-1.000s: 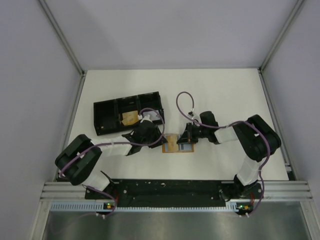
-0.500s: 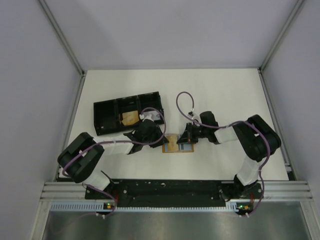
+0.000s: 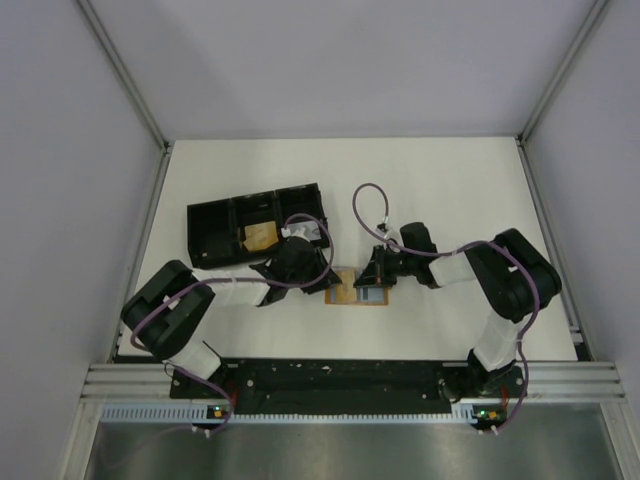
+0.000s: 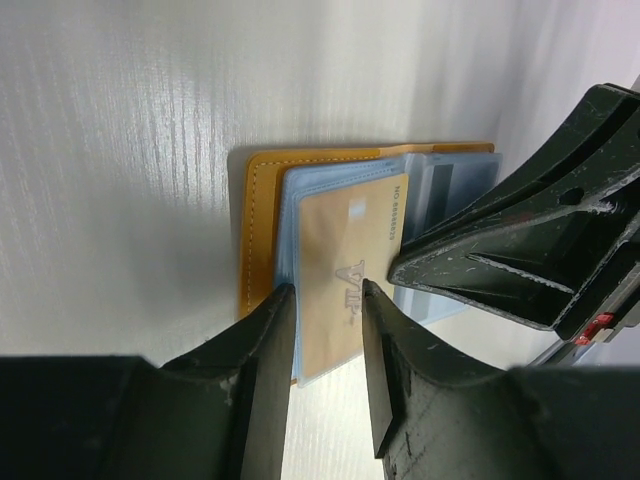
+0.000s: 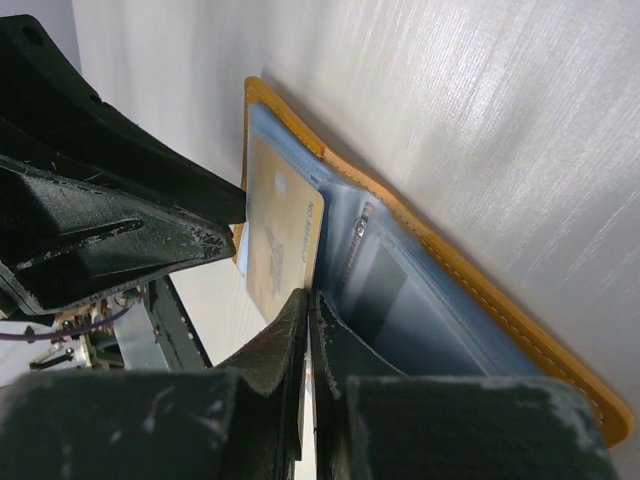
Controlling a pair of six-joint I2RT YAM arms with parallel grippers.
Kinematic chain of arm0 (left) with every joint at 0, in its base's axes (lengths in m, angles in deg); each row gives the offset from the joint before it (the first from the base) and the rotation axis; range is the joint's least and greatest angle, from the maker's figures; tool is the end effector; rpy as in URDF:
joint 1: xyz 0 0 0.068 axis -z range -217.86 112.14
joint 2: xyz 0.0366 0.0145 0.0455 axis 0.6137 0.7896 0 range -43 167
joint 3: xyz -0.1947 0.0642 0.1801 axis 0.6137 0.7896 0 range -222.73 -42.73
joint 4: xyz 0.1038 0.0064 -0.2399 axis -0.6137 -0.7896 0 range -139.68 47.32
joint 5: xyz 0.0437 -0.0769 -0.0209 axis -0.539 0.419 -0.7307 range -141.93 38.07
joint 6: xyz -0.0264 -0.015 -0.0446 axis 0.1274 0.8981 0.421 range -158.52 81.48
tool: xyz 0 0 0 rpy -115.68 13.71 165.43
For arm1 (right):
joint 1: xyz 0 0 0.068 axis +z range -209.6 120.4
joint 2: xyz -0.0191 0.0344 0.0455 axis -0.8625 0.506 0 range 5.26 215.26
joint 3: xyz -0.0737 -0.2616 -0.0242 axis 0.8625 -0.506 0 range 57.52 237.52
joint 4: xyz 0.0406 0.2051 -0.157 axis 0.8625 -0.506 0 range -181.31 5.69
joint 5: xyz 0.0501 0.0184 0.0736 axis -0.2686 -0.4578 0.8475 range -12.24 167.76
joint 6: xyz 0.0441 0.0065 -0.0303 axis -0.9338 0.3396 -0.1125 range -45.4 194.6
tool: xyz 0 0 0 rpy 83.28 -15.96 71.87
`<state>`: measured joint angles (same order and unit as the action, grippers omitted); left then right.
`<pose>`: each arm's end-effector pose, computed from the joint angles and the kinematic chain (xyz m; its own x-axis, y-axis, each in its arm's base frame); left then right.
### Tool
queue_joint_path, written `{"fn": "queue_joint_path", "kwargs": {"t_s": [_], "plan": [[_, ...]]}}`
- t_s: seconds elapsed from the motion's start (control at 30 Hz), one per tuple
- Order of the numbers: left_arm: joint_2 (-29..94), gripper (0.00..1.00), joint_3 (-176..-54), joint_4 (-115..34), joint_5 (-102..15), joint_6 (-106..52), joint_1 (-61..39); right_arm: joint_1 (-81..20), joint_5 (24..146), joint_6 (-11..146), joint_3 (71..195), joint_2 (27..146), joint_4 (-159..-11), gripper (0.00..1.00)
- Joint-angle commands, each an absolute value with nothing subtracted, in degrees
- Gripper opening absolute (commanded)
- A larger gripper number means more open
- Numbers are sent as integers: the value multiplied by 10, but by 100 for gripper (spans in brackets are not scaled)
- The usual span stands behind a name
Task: Take the credit cards out of the card holder
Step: Remove the credit card from the card holder.
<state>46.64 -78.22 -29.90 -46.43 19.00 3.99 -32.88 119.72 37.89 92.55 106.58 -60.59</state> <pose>0.2156 -0.1977 0.1417 -0.8698 -0.3483 -0.3496 -0.0300 0.7444 -0.6670 0.2567 0.1558 0.1043 -0.9471 0.0208 -0.3202 -0.2596 0.5368 0.8028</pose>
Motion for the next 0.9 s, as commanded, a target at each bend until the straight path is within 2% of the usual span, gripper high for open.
{"fn": "queue_joint_path", "kwargs": {"t_s": [0.0, 0.2, 0.5, 0.7, 0.77, 0.87], "plan": [[482, 36, -775, -261, -437, 205, 41, -331, 1185, 391, 936, 1082, -601, 0], [458, 21, -751, -237, -444, 213, 40, -331, 1186, 389, 935, 1084, -598, 0], [454, 14, -707, -139, -409, 228, 34, -331, 1191, 387, 933, 1084, -591, 0], [462, 8, -705, -147, -423, 221, 35, -331, 1193, 386, 932, 1082, -587, 0], [464, 0, -707, -154, -426, 218, 35, -331, 1195, 385, 932, 1082, -586, 0], [461, 0, -713, -180, -439, 207, 35, -331, 1192, 385, 931, 1079, -589, 0]]}}
